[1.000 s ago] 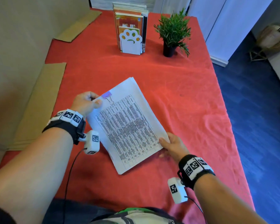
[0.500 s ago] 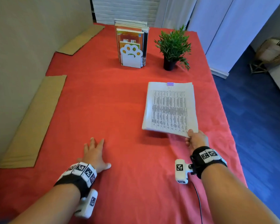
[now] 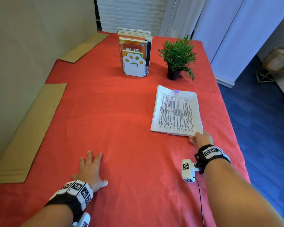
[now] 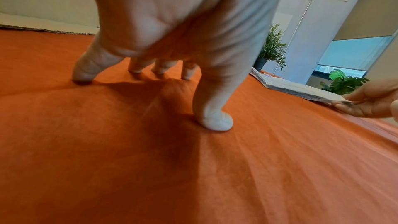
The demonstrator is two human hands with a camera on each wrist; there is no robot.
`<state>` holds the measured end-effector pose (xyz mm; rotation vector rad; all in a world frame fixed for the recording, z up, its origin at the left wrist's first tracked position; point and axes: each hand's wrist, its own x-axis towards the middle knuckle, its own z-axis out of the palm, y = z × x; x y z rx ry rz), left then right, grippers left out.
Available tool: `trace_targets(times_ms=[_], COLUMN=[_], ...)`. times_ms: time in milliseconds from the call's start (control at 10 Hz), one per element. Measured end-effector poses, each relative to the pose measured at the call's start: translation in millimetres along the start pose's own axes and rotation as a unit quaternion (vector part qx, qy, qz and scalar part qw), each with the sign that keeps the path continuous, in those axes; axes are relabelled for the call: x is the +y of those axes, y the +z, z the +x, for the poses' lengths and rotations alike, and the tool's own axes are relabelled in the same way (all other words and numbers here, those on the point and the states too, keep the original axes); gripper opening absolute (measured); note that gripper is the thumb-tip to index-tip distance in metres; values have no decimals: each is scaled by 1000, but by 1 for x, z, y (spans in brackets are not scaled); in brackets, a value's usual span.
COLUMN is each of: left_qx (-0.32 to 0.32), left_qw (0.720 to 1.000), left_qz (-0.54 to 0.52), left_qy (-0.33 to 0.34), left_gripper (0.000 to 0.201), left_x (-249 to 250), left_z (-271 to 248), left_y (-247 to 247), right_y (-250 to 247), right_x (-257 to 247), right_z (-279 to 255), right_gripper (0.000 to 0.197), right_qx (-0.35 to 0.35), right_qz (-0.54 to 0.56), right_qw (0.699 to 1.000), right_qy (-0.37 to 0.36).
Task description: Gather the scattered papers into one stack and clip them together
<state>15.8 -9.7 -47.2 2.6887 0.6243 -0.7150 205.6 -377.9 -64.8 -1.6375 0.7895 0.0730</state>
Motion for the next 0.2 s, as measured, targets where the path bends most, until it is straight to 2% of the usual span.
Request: trace_targets(times_ms=[100,200], left_qx=[-3,-7], left_qw=[1000,1000], left_qz=[6,5], left_qy=[-5,-5], left_gripper=[113,114], left_x=[2,3], left_z=[-1,-6], left_y=[-2,-3], right_y=[-6,-18], right_x=[6,12], right_z=[8,-14], right_gripper=[12,26], right_qx=[17,21], right_qz=[-54,-156], right_qw=[998,987], right_qy=[-27,-37])
